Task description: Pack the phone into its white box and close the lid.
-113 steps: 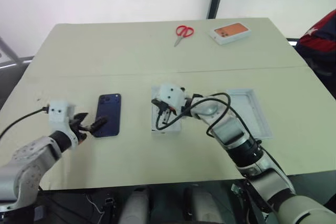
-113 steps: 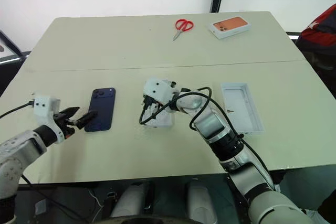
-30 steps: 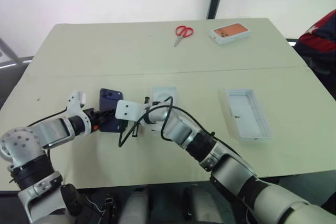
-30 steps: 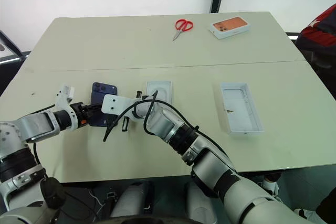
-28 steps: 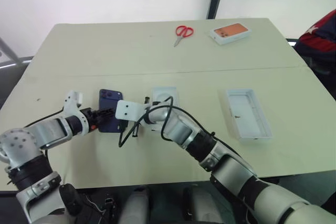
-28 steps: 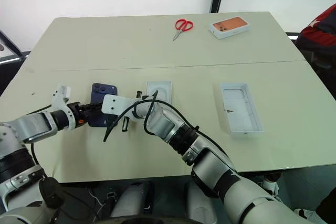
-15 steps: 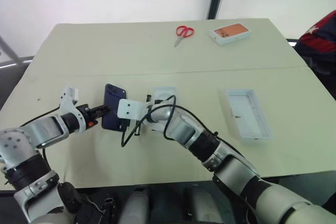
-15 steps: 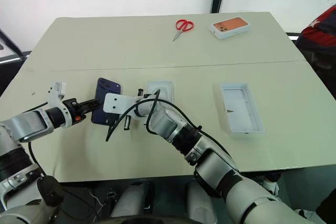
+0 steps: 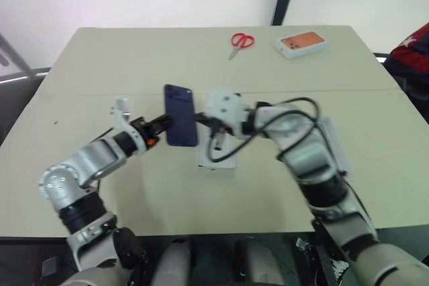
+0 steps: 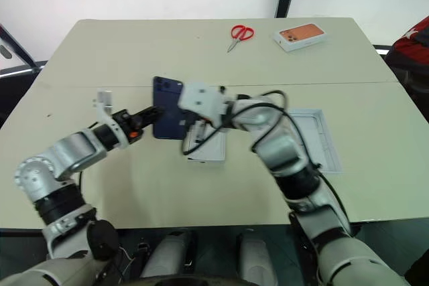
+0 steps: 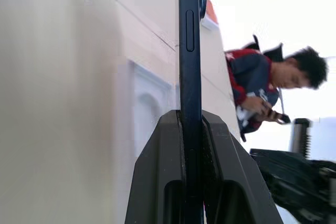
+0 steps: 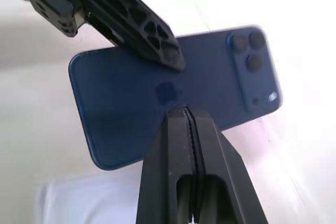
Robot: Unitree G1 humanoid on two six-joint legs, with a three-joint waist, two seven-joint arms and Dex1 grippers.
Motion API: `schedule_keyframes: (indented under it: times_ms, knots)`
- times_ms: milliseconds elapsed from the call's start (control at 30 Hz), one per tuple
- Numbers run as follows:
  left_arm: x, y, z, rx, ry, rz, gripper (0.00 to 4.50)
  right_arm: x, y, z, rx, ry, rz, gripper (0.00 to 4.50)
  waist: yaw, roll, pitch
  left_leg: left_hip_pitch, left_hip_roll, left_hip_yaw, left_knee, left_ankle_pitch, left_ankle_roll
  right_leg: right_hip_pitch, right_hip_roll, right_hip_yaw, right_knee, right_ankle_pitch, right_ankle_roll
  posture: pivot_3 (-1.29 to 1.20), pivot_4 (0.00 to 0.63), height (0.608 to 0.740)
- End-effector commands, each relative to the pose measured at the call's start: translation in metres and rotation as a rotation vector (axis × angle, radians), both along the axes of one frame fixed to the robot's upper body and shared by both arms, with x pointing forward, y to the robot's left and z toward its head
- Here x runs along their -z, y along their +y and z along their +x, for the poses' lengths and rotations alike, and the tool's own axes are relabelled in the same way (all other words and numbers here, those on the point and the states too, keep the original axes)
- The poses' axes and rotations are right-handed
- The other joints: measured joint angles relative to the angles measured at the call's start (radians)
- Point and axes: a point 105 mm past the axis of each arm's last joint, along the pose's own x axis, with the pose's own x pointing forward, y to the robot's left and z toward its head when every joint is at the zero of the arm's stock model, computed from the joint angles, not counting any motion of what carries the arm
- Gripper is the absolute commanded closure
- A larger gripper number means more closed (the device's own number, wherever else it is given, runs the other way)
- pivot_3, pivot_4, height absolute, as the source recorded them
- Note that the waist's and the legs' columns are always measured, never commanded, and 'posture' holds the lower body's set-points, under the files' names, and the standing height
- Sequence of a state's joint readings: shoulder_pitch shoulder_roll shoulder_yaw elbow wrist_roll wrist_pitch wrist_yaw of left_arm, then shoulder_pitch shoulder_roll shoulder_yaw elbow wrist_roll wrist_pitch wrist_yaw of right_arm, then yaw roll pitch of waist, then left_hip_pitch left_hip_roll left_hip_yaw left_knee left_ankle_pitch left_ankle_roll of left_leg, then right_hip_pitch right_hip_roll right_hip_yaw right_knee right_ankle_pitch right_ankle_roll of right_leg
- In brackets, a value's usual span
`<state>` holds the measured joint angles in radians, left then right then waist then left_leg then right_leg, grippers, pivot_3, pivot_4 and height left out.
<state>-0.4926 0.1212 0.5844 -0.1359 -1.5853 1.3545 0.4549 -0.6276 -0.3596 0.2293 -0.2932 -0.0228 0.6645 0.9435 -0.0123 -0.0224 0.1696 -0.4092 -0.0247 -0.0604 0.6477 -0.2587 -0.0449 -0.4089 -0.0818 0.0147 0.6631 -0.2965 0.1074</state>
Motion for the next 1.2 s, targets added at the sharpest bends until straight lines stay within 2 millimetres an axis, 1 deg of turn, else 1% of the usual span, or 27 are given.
schedule_keyframes:
  times_ms: [33, 67, 133, 233, 367, 767, 933, 1133, 1167, 1200]
  knots:
    - [-0.003, -0.022, -0.004, 0.03, -0.007, 0.0, 4.48, -0.003, -0.027, -0.008, 0.014, -0.005, 0.054, 4.5, -0.008, 0.0, 0.0, 0.001, 0.001, 0.002, -0.001, 0.0, 0.0, 0.0, 0.001, 0.001, 0.001, 0.0, 0.0, 0.0, 0.15, 0.74]
    - [0.004, -0.03, -0.004, 0.043, 0.022, 0.007, 4.48, 0.006, -0.04, -0.008, 0.041, 0.027, 0.043, 4.5, -0.007, 0.001, 0.0, 0.002, 0.001, 0.002, -0.001, 0.0, 0.0, 0.0, 0.002, 0.001, 0.001, 0.0, 0.0, 0.0, 0.15, 0.74]
    - [0.01, -0.035, -0.003, 0.043, 0.045, 0.017, 4.48, 0.017, -0.056, -0.011, 0.066, 0.057, 0.023, 4.5, -0.001, 0.001, 0.0, 0.002, 0.001, 0.001, -0.001, 0.0, 0.0, 0.0, 0.003, 0.001, 0.001, 0.0, 0.0, 0.0, 0.15, 0.74]
    - [0.014, -0.038, 0.0, 0.031, 0.055, 0.013, 4.48, 0.029, -0.071, -0.016, 0.09, 0.093, 0.007, 4.5, -0.002, 0.001, 0.001, 0.001, 0.0, 0.003, 0.0, 0.0, 0.001, 0.0, 0.003, 0.001, 0.001, 0.0, 0.0, 0.0, 0.15, 0.74]
    - [0.016, -0.043, 0.002, 0.036, 0.066, 0.0, 4.48, 0.039, -0.081, -0.018, 0.125, 0.117, -0.012, 4.5, 0.002, 0.001, 0.001, 0.001, 0.0, 0.002, 0.0, 0.0, 0.001, 0.001, 0.003, 0.001, 0.0, 0.0, 0.0, 0.0, 0.15, 0.74]
    - [0.026, -0.047, 0.006, 0.023, 0.107, 0.001, 4.48, 0.044, -0.092, -0.021, 0.153, 0.149, 0.021, 4.5, 0.004, 0.001, 0.001, 0.001, 0.0, 0.002, 0.001, 0.0, 0.001, 0.002, 0.003, 0.001, 0.0, 0.0, 0.0, 0.0, 0.15, 0.74]
    - [0.032, -0.048, 0.006, 0.02, 0.123, 0.016, 4.48, 0.044, -0.092, -0.02, 0.153, 0.147, 0.026, 4.5, 0.004, 0.001, 0.001, 0.001, 0.0, 0.002, 0.001, 0.0, 0.001, 0.002, 0.003, 0.001, 0.0, 0.0, 0.0, 0.0, 0.15, 0.74]
    - [0.033, -0.05, 0.005, 0.033, 0.126, 0.022, 4.48, 0.044, -0.092, -0.019, 0.154, 0.14, 0.025, 4.5, 0.004, 0.001, 0.001, 0.001, 0.0, 0.002, 0.001, 0.0, 0.001, 0.002, 0.003, 0.0, 0.0, 0.0, 0.0, 0.0, 0.15, 0.74]
    - [0.033, -0.05, 0.005, 0.034, 0.125, 0.024, 3.55, 0.044, -0.091, -0.019, 0.153, 0.139, 0.025, 4.5, 0.004, 0.001, 0.001, 0.001, 0.0, 0.002, 0.001, 0.0, 0.001, 0.002, 0.003, 0.0, 0.0, 0.0, 0.0, 0.0, 0.15, 0.74]
    - [0.034, -0.05, 0.005, 0.035, 0.125, 0.026, 3.22, 0.044, -0.091, -0.018, 0.153, 0.137, 0.026, 4.5, 0.004, 0.001, 0.001, 0.001, 0.0, 0.002, 0.001, 0.0, 0.001, 0.002, 0.003, 0.0, 0.0, 0.0, 0.0, 0.0, 0.15, 0.74]
